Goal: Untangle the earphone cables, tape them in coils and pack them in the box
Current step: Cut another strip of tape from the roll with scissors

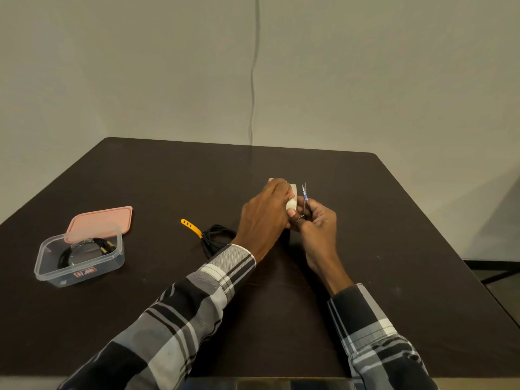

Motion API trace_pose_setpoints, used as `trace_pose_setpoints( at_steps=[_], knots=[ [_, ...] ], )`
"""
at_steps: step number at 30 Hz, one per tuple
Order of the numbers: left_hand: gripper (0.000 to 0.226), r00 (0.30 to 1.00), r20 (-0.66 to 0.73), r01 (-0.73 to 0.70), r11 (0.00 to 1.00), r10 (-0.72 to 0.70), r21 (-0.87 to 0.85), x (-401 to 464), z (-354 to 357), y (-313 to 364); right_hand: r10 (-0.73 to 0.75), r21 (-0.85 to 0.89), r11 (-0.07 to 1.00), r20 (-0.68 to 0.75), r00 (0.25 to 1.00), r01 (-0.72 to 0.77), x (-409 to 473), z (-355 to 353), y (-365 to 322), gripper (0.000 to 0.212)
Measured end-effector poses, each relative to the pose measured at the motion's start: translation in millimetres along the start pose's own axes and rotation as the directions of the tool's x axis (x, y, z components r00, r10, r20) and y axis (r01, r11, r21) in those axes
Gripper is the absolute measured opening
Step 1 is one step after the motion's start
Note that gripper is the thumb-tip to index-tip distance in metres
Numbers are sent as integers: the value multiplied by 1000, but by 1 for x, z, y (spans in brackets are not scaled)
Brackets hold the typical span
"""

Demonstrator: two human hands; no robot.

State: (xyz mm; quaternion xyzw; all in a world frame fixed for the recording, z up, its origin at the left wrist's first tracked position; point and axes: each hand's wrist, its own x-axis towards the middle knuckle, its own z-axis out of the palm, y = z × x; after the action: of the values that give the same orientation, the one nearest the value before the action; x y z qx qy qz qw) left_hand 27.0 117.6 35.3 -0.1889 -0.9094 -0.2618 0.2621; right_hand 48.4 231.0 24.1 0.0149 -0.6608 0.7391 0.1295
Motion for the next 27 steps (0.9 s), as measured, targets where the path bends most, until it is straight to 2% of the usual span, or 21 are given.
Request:
trace_pose_setpoints(
  at_steps=[9,13,16,19,21,24,27],
  knots=[
    [14,999,19,-34,999,34,36,-1,1,-2,-14,14,1000,-2,1000,14,-2,2,1,28],
    [20,992,118,-55,994,43,97,-12,8,-3,-5,30,1000,-2,1000,5,0,0,1,26],
    [21,988,151,8,998,-17,59,-18,4,-1,8,33,999,19,1000,-9,2,-4,2,27],
    [38,985,141,107,994,-104,-13,-12,-11,5,14,28,999,79,997,-17,2,-12,2,16],
    [45,987,122,111,994,-107,-23,-6,-20,7,15,-5,1000,98,995,-15,5,-17,4,14],
    [39,985,168,28,998,-37,55,3,-23,2,-7,-83,996,106,994,15,7,-19,5,12],
    [28,985,162,62,998,-63,11,6,-22,-2,-20,-113,993,121,992,34,7,-16,6,19]
  ],
)
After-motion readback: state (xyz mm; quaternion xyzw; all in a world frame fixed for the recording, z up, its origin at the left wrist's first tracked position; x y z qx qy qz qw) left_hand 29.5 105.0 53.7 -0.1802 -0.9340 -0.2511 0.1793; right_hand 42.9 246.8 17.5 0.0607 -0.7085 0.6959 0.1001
